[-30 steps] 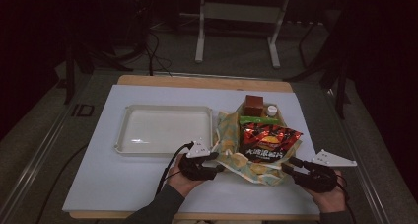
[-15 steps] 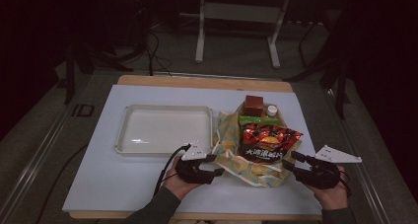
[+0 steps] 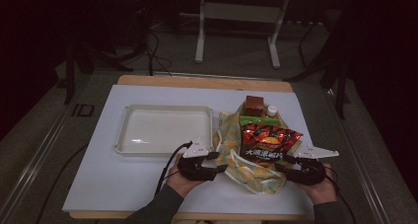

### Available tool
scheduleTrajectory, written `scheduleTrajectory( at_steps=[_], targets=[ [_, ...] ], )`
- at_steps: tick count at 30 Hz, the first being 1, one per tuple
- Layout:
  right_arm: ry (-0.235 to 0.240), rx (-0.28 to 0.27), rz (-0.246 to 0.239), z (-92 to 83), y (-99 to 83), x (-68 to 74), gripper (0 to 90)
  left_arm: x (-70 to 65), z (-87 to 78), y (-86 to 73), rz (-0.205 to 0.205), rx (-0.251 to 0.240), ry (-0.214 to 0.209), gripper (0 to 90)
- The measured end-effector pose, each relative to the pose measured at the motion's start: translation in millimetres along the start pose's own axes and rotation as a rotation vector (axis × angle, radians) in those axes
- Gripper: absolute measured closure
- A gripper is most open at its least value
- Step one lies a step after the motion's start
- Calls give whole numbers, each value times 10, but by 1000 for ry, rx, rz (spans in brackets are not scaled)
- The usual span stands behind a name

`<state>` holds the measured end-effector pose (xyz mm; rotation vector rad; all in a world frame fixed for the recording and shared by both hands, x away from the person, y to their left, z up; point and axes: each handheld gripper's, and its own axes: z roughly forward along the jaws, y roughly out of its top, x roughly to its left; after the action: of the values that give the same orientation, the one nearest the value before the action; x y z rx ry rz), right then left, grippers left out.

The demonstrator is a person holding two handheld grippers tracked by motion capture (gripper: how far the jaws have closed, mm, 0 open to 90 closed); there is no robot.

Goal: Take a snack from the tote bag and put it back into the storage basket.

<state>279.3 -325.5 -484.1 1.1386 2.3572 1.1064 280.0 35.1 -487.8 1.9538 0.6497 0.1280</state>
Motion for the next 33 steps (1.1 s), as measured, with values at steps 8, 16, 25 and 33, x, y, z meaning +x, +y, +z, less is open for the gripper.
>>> scheduleTrajectory(
  at_steps=[8,16,25,33],
  targets=[
    [-69,73,8,93,-45,-22,679,-36,325,-15,-3,42,-4,489],
    [-49,-8,20,-68,-22,-2,676,-20,456,-48,8,91,13,496],
    [-23,-105,6,-350,87,31,516,-22,481,-75,26,118,19,496],
    [19,-149,29,-352,198,27,504,-26,485,-92,30,128,22,496]
  ],
)
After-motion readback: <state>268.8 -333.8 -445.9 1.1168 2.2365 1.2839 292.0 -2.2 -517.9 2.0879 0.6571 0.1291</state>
